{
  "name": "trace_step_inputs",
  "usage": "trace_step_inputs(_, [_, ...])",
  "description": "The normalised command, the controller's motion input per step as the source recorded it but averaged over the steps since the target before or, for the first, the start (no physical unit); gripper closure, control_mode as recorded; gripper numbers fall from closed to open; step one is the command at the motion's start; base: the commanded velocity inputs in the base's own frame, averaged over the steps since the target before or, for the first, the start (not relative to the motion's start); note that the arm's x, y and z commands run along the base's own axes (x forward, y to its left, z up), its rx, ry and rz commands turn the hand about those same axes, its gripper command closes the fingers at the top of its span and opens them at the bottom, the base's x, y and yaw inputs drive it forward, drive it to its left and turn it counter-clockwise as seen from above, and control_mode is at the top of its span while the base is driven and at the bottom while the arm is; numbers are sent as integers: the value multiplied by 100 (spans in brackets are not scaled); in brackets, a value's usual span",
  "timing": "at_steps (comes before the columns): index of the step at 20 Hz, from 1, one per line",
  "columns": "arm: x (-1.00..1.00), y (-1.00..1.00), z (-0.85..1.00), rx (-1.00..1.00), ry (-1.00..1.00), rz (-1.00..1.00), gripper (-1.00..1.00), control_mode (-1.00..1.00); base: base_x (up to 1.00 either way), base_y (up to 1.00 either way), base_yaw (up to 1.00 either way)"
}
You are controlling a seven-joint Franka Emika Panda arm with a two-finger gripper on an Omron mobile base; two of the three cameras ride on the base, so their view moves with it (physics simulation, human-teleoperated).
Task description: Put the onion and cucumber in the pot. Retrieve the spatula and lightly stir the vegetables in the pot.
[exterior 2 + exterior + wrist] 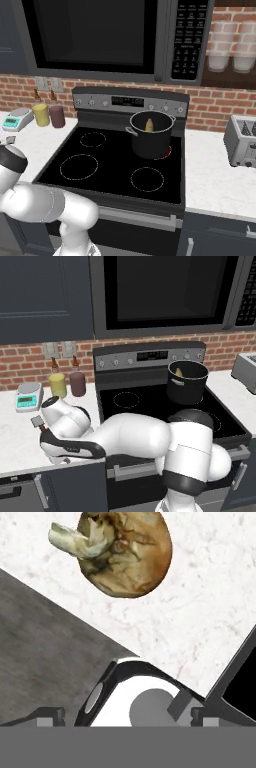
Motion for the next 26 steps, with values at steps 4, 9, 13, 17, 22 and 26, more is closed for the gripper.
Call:
trace_step_inputs(4, [48, 3, -17, 3, 0, 0, -100, -100, 0, 0, 0])
trace_step_inputs(9, [41, 6, -31, 11, 0, 0, -100, -100, 0, 0, 0])
trace_step_inputs(13, [28, 14, -41, 11, 0, 0, -100, -100, 0, 0, 0])
trace_step_inputs(17, [21, 22, -36, 9, 0, 0, -100, -100, 0, 0, 0])
trace_step_inputs(22, [12, 26, -15, 7, 0, 0, -100, -100, 0, 0, 0])
trace_step_inputs(26, [11, 22, -4, 5, 0, 0, -100, -100, 0, 0, 0])
